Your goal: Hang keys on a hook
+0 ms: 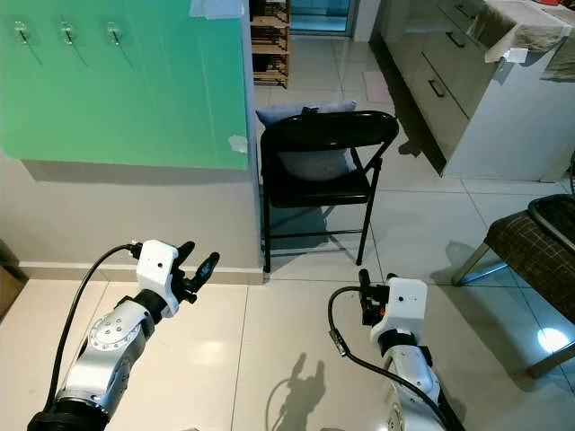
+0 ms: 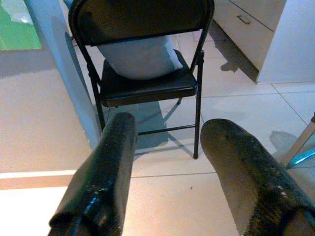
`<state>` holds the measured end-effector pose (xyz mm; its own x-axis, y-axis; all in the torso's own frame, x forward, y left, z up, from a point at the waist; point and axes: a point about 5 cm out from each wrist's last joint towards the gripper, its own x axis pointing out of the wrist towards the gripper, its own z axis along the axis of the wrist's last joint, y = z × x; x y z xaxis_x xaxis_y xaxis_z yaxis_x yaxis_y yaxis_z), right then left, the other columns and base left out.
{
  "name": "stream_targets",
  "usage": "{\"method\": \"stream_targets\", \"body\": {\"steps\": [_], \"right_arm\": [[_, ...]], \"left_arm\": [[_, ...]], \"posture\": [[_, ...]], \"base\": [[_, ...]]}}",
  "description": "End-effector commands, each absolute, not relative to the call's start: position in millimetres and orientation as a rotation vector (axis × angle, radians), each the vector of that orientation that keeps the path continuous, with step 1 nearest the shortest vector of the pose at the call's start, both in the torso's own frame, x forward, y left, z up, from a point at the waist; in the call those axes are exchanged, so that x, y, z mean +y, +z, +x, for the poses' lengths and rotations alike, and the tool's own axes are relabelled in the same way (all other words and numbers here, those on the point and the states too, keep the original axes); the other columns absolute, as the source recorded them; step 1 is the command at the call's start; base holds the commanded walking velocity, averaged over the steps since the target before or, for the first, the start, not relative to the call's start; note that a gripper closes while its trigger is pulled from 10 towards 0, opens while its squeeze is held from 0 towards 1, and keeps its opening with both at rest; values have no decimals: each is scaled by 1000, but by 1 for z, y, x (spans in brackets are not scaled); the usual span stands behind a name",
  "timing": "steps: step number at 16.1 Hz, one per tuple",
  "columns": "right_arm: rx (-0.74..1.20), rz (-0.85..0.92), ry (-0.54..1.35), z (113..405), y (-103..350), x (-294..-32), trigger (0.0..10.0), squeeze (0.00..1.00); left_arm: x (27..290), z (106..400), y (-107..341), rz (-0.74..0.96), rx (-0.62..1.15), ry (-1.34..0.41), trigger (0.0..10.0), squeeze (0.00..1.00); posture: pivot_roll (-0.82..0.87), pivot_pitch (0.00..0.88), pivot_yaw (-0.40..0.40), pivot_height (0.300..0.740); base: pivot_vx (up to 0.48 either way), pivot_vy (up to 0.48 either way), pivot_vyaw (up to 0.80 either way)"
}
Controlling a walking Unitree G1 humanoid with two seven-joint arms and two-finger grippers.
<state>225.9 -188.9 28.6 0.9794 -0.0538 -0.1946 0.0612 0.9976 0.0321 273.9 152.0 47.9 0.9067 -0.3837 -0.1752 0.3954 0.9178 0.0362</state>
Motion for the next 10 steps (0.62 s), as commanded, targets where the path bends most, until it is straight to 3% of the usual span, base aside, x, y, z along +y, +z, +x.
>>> {"method": "stream_targets", "body": {"steps": [1, 4, 5, 10], "right_arm": [[197, 38, -56, 225, 27, -189, 10000, 1000], [192, 15, -59, 224, 26, -192, 10000, 1000], [174, 11, -43, 210, 27, -190, 10000, 1000], [243, -27, -25, 188, 9, -187, 10000, 1000]], "left_arm": [[152, 276, 48, 85, 167, -404, 10000, 0], [151, 268, 47, 57, 151, -401, 10000, 0], [155, 251, 48, 71, 119, -398, 10000, 0], [158, 245, 37, 113, 173, -417, 10000, 0]], "posture": [[-109, 0, 28, 740], [-112, 0, 24, 740], [-110, 0, 16, 740], [-103, 0, 14, 740]], "base": [[0, 0, 0], [0, 0, 0], [0, 0, 0], [0, 0, 0]]}}
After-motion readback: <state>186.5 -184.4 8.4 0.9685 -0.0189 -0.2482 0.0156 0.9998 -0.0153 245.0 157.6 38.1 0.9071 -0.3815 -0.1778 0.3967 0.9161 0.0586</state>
